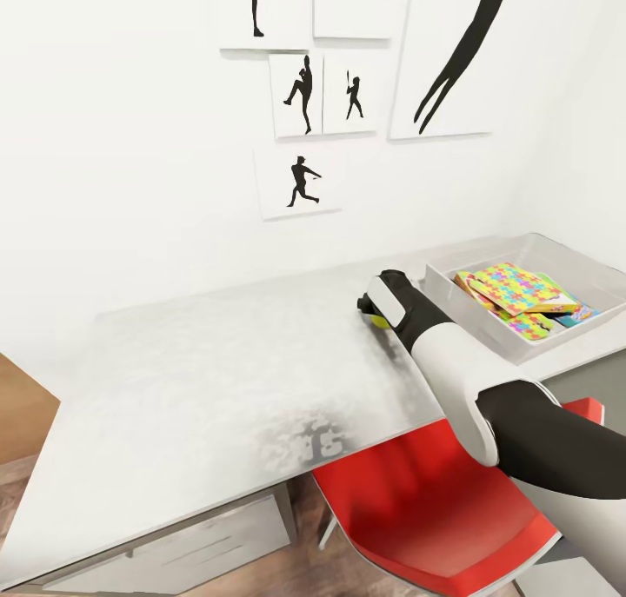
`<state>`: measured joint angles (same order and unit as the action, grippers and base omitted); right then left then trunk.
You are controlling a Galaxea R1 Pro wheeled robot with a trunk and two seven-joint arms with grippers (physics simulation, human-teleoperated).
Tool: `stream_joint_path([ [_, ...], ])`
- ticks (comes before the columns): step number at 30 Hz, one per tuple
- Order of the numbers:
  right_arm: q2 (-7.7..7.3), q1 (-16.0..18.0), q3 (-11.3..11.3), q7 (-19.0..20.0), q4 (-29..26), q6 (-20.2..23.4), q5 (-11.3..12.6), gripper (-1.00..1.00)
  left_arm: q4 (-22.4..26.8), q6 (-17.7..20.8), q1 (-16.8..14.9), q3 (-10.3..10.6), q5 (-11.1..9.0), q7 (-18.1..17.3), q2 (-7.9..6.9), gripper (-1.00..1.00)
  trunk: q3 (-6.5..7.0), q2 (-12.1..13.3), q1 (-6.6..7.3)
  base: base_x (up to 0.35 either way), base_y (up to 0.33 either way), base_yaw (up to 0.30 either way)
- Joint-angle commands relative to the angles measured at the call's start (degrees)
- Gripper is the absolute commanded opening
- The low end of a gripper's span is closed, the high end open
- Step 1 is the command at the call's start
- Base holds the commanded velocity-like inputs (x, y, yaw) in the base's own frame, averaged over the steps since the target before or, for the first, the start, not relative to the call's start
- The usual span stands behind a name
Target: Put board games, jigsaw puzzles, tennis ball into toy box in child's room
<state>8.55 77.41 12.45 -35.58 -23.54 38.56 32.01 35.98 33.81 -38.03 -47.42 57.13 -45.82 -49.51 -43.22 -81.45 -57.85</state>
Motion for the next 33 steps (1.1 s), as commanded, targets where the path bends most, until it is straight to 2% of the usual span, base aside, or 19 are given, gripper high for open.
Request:
stream_joint_path([
  [1, -0.05, 0.04, 0.47, -0.47, -0.01, 0.2, 0.6, 1.0, 0.06, 0.21, -0.1, -0.21, 0.35, -0.41, 0.03, 1.0, -0.05, -0.03, 0.0, 0.0, 0.0, 0.0],
  [15, -0.03, 0.05, 0.47, -0.46, 0.24, 0.2, 0.61, 1.0, -0.28, 0.19, -0.1, -0.21, 0.35, -0.41, 0.03, 1.0, -0.05, -0.03, 0.0, 0.0, 0.0, 0.0],
  [16, -0.03, 0.05, 0.47, -0.46, 0.24, 0.22, 0.62, -1.0, -0.41, 0.17, -0.11, -0.21, 0.35, -0.41, 0.03, 1.0, -0.05, -0.03, 0.0, 0.0, 0.0, 0.0],
  [33, -0.03, 0.03, 0.47, -0.46, 0.2, 0.61, 0.6, -1.0, -1.08, -0.08, -0.11, -0.21, 0.35, -0.48, 0.03, 1.0, -0.05, -0.03, 0.0, 0.0, 0.0, 0.0],
])
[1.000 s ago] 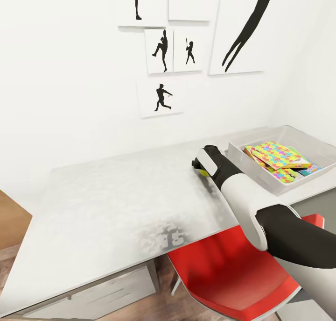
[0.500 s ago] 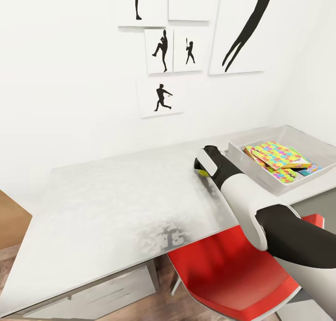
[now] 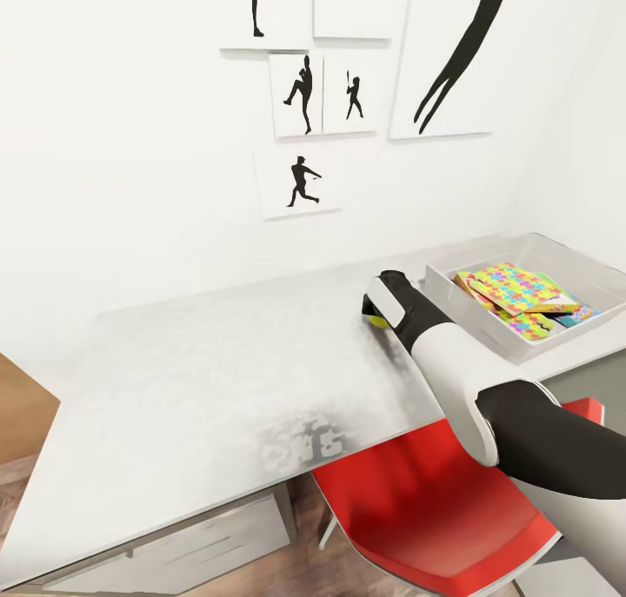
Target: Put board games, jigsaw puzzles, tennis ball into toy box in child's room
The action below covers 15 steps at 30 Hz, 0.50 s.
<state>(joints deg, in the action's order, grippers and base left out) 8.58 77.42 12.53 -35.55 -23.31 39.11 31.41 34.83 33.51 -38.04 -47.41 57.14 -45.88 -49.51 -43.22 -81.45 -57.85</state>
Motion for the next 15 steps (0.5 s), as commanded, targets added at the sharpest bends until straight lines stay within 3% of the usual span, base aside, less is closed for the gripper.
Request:
stream_joint_path([
  [1, -0.05, 0.05, 0.39, -0.49, -0.05, 0.1, 1.2, -1.0, 0.06, 0.21, -0.1, -0.23, 0.34, -0.4, 0.03, 1.0, -0.06, -0.03, 0.0, 0.0, 0.0, 0.0],
  [15, -0.05, 0.02, 0.39, -0.4, 0.01, 0.29, 1.24, -1.0, 0.06, 0.24, -0.07, -0.23, 0.34, -0.38, 0.07, 1.0, -0.06, -0.03, 0.0, 0.0, 0.0, 0.0],
])
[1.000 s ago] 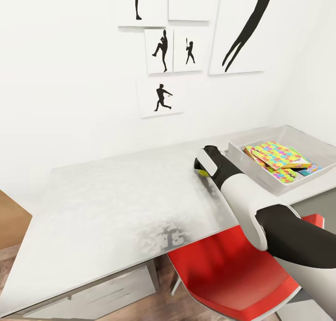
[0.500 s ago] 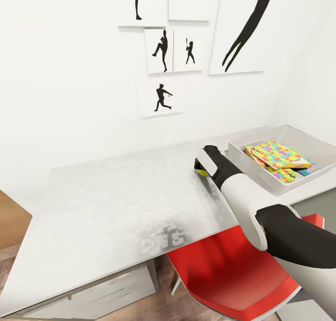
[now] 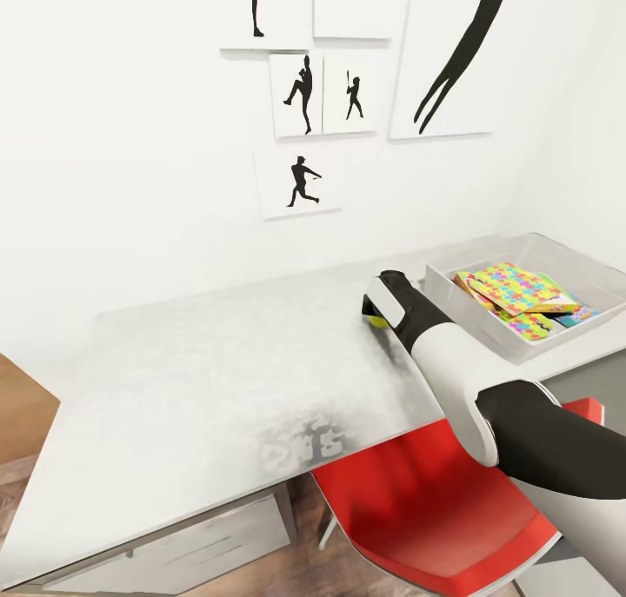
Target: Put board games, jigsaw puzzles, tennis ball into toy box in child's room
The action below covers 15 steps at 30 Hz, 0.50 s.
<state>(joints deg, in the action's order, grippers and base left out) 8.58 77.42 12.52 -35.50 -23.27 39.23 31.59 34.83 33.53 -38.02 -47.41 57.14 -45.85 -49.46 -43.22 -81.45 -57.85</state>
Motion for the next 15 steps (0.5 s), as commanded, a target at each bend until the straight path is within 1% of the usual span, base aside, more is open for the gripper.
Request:
stream_joint_path([
  [1, -0.05, 0.02, 0.4, -0.45, -0.02, 0.18, 1.04, -1.0, 0.06, 0.22, -0.11, -0.23, 0.34, -0.4, 0.04, 1.0, -0.06, -0.03, 0.0, 0.0, 0.0, 0.0],
  [3, -0.05, 0.01, 0.4, -0.45, -0.02, 0.19, 1.06, -1.0, 0.05, 0.22, -0.12, -0.23, 0.34, -0.39, 0.06, 1.0, -0.06, -0.03, 0.0, 0.0, 0.0, 0.0],
  [15, -0.05, 0.03, 0.4, -0.37, -0.02, 0.23, 1.1, -1.0, -0.03, 0.22, -0.12, -0.23, 0.42, -0.43, 0.02, 1.0, 2.1, 4.79, 2.63, 0.0, 0.0, 0.0],
])
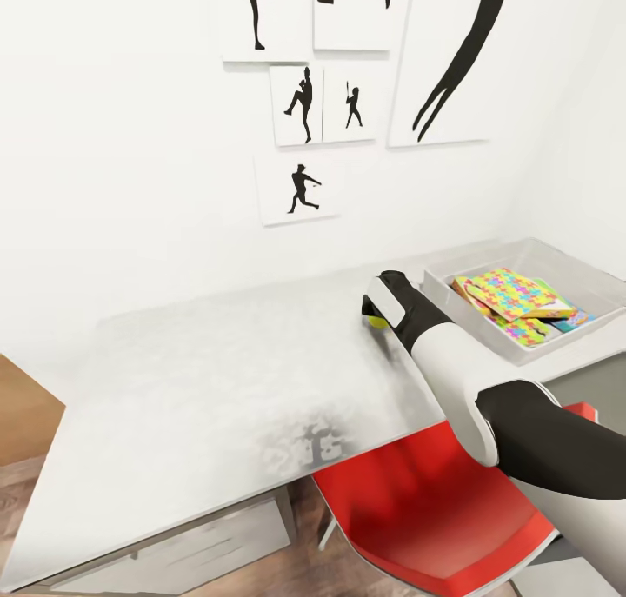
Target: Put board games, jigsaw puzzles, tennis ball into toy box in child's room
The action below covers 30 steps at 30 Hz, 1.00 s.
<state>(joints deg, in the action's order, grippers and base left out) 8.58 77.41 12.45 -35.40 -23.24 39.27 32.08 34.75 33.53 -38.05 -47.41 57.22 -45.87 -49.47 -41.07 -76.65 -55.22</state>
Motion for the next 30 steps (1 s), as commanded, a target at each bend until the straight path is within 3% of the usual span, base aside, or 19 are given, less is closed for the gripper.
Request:
stream_joint_path([
  [1, -0.05, 0.06, 0.45, -0.47, -0.06, 0.19, 0.63, -1.0, 0.06, 0.22, -0.09, -0.23, 0.34, -0.4, 0.02, 1.0, 0.13, 0.39, 0.23, 0.0, 0.0, 0.0],
  [7, -0.12, 0.29, -0.16, -0.03, -0.26, 0.59, 1.02, -1.0, -0.73, 0.18, -0.09, -0.23, 0.35, -0.37, 0.0, 1.0, 1.21, 2.79, 1.54, 0.0, 0.0, 0.0],
  [11, -0.09, 0.68, -0.78, 0.19, -0.88, 4.55, 1.4, -1.0, -1.63, 0.14, -0.1, -0.23, 0.35, -0.34, -0.01, 1.0, 1.93, 4.4, 2.42, 0.0, 0.0, 0.0],
  [18, 0.02, 0.51, -5.8, 0.25, -8.02, 11.35, 1.58, -1.0, -1.86, 0.14, -0.08, -0.23, 0.35, -0.34, -0.02, 1.0, 3.19, 7.2, 3.96, 0.0, 0.0, 0.0],
  [21, 0.03, 0.57, -6.73, 0.2, -8.91, 12.99, 1.58, -1.0, -1.87, 0.14, -0.07, -0.23, 0.35, -0.36, -0.02, 1.0, 3.72, 8.41, 4.62, 0.0, 0.0, 0.0],
  [30, 0.12, 0.39, -7.16, 0.16, -13.83, 15.76, 1.63, -1.0, -1.88, 0.14, -0.09, -0.23, 0.35, -0.36, -0.02, 1.0, 5.34, 12.02, 6.6, 0.0, 0.0, 0.0],
])
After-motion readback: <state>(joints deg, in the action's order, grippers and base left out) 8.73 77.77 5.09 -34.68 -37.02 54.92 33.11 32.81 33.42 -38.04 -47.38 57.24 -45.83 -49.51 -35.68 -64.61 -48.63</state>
